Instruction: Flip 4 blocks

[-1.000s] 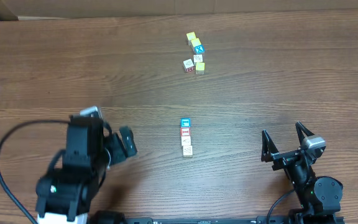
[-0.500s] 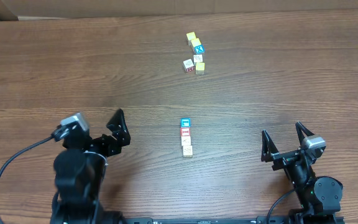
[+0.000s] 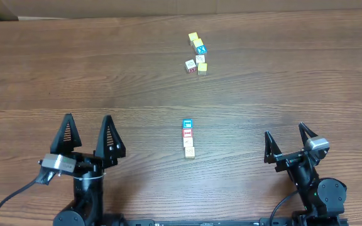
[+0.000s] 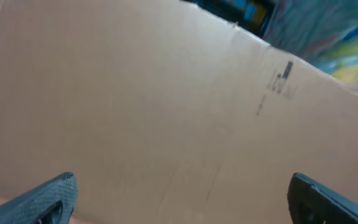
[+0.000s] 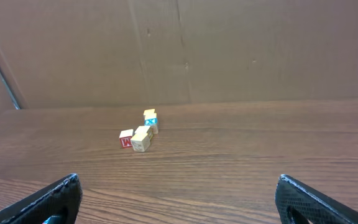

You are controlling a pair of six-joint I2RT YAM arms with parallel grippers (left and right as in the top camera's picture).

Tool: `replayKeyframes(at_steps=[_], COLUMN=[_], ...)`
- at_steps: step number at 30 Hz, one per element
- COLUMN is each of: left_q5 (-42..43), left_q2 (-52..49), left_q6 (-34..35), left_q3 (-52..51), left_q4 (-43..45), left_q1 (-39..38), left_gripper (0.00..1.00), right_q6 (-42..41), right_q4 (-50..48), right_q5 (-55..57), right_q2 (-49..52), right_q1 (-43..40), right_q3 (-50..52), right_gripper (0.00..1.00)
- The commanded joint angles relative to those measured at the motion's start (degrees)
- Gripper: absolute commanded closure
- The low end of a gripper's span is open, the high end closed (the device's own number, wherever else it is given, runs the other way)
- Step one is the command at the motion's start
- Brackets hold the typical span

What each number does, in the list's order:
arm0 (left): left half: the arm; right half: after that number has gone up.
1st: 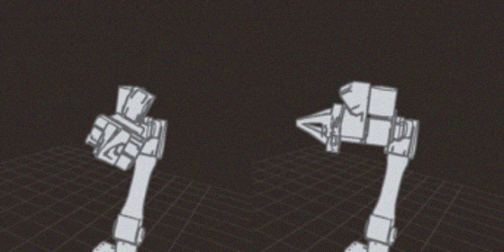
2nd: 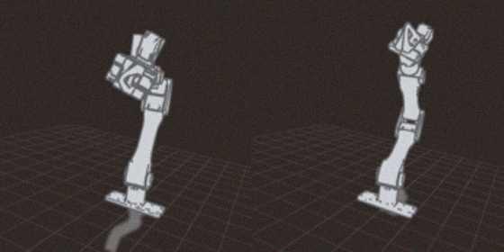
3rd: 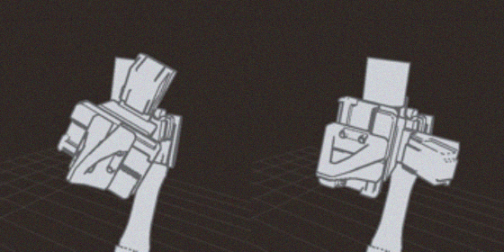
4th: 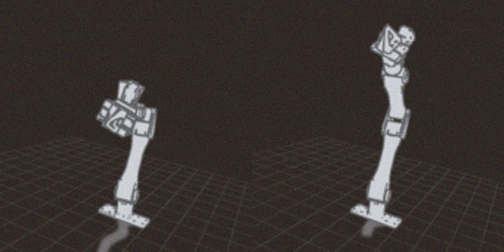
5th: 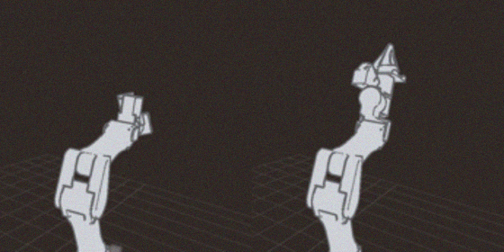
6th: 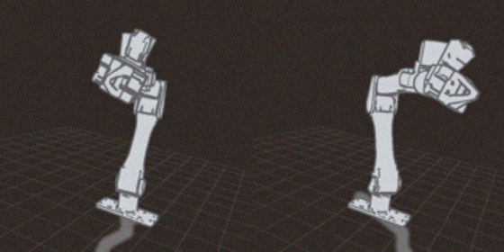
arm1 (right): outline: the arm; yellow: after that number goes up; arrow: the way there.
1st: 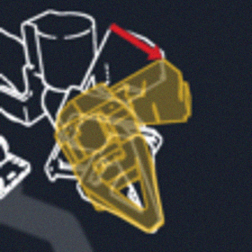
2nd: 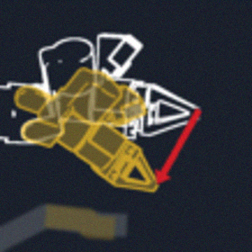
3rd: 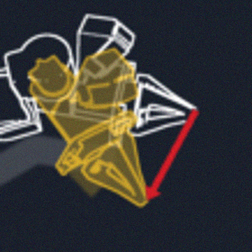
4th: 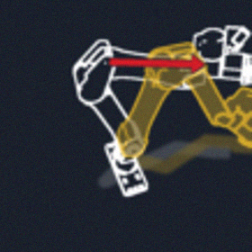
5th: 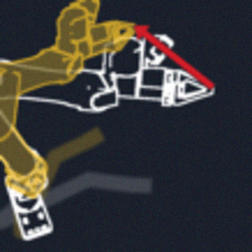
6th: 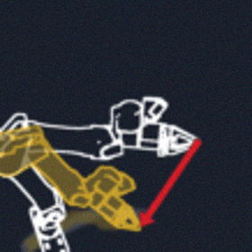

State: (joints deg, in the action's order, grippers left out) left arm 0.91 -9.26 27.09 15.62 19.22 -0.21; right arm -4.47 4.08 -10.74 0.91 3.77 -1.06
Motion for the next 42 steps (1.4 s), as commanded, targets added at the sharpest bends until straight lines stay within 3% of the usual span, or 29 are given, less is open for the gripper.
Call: replayKeyframes(at_steps=[1, 17, 25, 34, 42], left_q5=[0.2, 0.2, -1.6, -1.0, -0.2], left_q2=[2.4, 9.1, 9.1, 9.1, 9.1], left_q6=[0.4, 0.4, -0.9, -11.5, -16.8], left_q3=[-3.2, -15.3, -15.4, -15.4, -15.4], left_q4=[1.2, 5.0, -8.7, -21.8, -23.7], left_q1=[0.6, 0.6, 0.6, 0.6, 0.6], left_gripper=[0.00, 0.00, 0.00, 0.00, 0.00], right_q6=[-0.2, -0.2, -0.2, -0.2, -0.2], right_q4=[-0.3, -0.3, -0.3, -0.3, -0.3], right_q5=[-0.3, -0.3, -0.3, -0.3, -0.3], right_q2=[-0.4, -0.4, -0.4, -0.4, -0.4], right_q1=[-0.1, -0.1, -0.1, -0.1, -0.1], right_q3=[0.6, 0.6, 0.6, 0.6, 0.6], right_gripper=[0.00, 0.00, 0.00, 0.00, 0.00])
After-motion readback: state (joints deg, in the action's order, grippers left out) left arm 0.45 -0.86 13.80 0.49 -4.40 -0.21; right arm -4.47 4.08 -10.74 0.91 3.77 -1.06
